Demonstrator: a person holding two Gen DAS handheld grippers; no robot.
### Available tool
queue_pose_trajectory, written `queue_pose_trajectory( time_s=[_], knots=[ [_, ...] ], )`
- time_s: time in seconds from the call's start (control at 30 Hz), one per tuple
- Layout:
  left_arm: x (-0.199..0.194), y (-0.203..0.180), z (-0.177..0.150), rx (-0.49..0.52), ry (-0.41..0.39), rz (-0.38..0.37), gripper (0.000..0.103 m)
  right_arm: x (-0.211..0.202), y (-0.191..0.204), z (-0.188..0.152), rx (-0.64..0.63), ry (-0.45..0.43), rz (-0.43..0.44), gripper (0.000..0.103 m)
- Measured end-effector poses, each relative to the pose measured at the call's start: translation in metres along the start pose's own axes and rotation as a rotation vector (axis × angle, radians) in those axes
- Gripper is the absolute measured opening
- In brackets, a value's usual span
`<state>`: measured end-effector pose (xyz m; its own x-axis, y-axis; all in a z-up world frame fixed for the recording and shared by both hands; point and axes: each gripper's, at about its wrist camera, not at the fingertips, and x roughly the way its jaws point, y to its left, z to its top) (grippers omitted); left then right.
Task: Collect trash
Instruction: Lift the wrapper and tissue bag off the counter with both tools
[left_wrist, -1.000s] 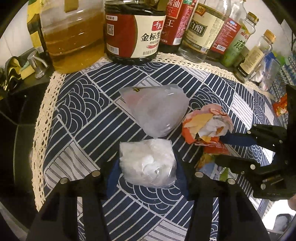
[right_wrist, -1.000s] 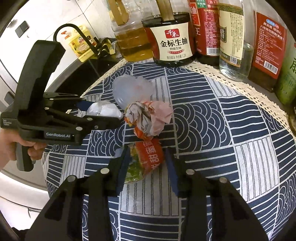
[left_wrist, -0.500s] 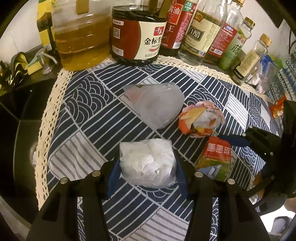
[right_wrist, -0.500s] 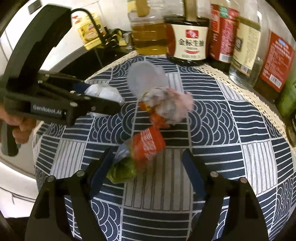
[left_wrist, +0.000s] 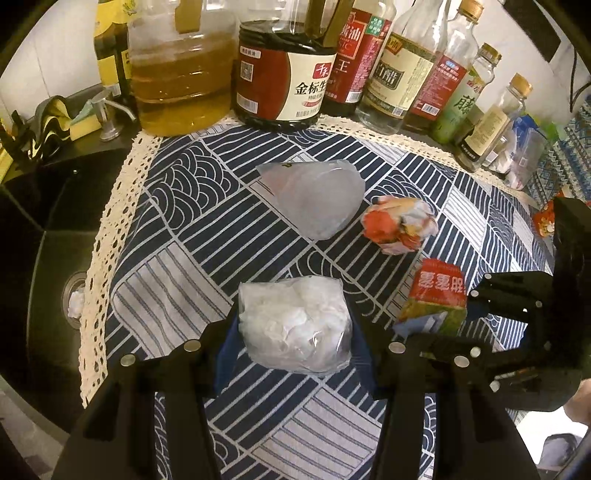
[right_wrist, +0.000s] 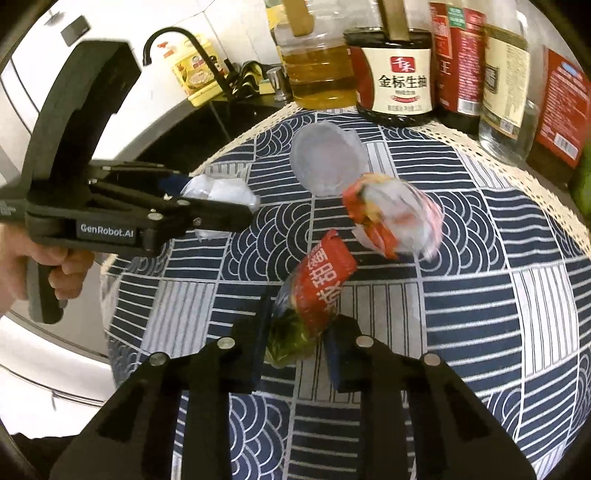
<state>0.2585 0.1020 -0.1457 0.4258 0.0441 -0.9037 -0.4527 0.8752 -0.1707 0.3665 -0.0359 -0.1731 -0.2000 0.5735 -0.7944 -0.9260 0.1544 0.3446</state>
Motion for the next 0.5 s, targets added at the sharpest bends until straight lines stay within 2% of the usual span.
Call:
queue_pose_trajectory(
  time_s=[0.3,0.5],
  knots=[
    [-0.02,-0.008,-0.019,0.047,-0.025,-0.04,0.051,-0.032,0.006,-0.01,0.125,-0.049,0.018,0.028],
    [-0.034,-0.013,-0.036,0.103,-0.044,-0.088,0.051,-0.058,0.027,-0.02,0.195,-0.096,-0.074,0.028]
  ],
)
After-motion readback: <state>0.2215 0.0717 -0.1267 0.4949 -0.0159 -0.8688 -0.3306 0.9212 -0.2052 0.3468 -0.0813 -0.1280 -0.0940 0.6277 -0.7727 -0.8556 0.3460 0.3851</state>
